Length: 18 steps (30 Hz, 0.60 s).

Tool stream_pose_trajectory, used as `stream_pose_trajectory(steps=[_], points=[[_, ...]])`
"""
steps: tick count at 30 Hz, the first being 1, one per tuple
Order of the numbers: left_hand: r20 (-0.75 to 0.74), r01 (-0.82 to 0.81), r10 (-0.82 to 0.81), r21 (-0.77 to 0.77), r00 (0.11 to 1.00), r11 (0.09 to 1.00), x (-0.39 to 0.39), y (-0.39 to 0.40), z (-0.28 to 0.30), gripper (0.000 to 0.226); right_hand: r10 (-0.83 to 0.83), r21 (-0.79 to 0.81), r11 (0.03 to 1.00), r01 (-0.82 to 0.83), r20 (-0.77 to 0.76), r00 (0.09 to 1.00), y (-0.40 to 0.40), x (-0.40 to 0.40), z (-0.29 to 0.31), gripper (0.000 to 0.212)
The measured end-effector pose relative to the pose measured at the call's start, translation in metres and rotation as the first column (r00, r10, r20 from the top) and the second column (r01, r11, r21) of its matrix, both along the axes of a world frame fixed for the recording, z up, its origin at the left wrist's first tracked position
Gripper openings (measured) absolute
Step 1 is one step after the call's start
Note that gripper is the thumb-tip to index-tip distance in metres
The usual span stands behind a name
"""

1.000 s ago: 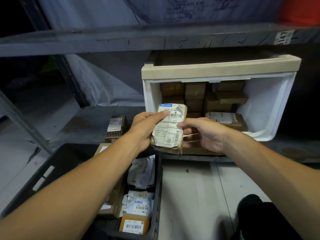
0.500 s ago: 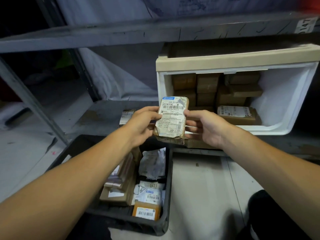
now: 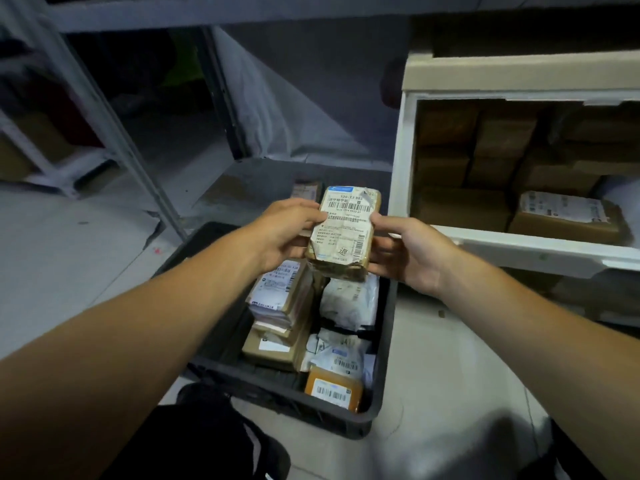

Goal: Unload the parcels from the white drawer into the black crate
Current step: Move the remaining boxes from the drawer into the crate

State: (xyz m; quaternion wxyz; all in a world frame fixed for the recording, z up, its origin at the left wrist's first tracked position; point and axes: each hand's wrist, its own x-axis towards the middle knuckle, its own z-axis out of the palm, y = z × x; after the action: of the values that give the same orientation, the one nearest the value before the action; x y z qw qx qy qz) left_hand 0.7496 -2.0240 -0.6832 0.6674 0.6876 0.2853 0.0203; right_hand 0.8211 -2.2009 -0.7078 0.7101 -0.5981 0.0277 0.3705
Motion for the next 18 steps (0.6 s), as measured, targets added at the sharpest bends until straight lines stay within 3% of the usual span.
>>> stream_pose_trajectory(steps=[12,16,18], points=[[-0.034,-0.159,0.157,-0.087,0.987,0.983,0.004,0.061,-0.052,0.023,0.04,-0.086,0.995,-0.043,-0.034,0.999,0.075,0.021,-0.05,0.025],[-0.08,-0.126,0.117,-0.108,0.99,0.986,0.015,0.078,-0.061,0.017,0.05,-0.095,0.994,-0.053,-0.03,0.998,0.098,0.031,-0.055,0.015],[-0.11,-0.095,0.084,-0.101,0.99,0.99,0.02,0.087,-0.066,0.018,0.061,-0.112,0.992,-0.064,-0.032,0.998,0.108,0.036,-0.059,0.02]])
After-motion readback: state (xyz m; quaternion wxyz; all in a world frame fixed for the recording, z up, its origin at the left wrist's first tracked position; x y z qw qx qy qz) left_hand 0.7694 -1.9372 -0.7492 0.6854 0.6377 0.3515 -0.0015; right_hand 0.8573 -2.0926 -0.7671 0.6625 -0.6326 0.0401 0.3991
